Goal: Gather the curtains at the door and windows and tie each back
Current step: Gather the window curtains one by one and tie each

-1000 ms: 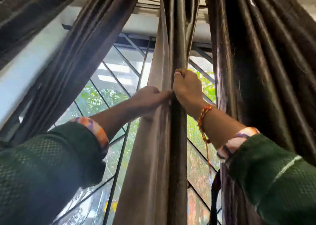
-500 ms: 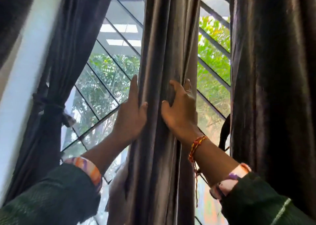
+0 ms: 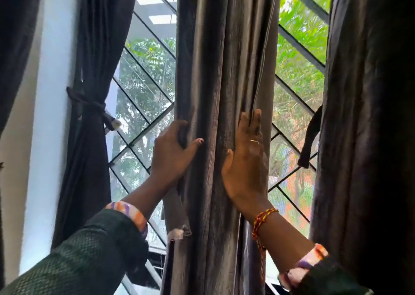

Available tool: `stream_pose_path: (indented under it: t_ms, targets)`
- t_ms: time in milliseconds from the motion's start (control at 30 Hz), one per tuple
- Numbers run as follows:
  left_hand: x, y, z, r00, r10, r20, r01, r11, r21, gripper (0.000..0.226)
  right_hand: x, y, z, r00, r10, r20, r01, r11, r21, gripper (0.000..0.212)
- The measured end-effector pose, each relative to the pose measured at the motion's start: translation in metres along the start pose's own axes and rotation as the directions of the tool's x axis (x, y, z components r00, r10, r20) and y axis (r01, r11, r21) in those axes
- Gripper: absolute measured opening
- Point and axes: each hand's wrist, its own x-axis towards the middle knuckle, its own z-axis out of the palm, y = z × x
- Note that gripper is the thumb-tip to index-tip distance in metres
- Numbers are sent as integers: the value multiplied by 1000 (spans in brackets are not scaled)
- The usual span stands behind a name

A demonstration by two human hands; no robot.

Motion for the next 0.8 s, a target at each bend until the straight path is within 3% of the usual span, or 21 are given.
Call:
stream_pose_path:
  t_ms: [133,267,367,433,500,600,667,733,800]
  targets:
    - [5,8,-5,993,-109,38,99,976,194,30,-5,-3,-4,990,-118,-77,96,965,-244,64]
    - [-2,10,-15,959,-223,173,178,954,242,35,-22,-8,-5,982,-177,65,189,921,-342,65]
    - [-14,11,-28,970,-151,188,125,982,144,41,-46,-15,1,973,-89,212,132,971,-199,81]
    - [-24,12,-37,990,-18,139,1,993,121,50,-58,-24,-4,947,-34,320,51,998,-45,88]
    - [-31,12,-44,992,83,97,-97,985,141,42,-69,-30,-9,907,1,421,-26,998,54,94]
    - [-43,8,-53,996,91,19,-93,978,187,35,-81,-37,-8,899,34,437,-97,988,123,99]
    - [-53,5,-61,998,4,-65,2,996,85,39,-84,-39,-5,918,53,394,-117,983,141,99]
    - [-68,-5,-65,971,-210,-112,214,977,26,32,-90,-36,-2,922,75,381,-132,983,125,98]
    - [-87,-29,-63,862,-506,-29,506,862,10,21,-100,-32,-2,913,106,395,-166,979,122,96]
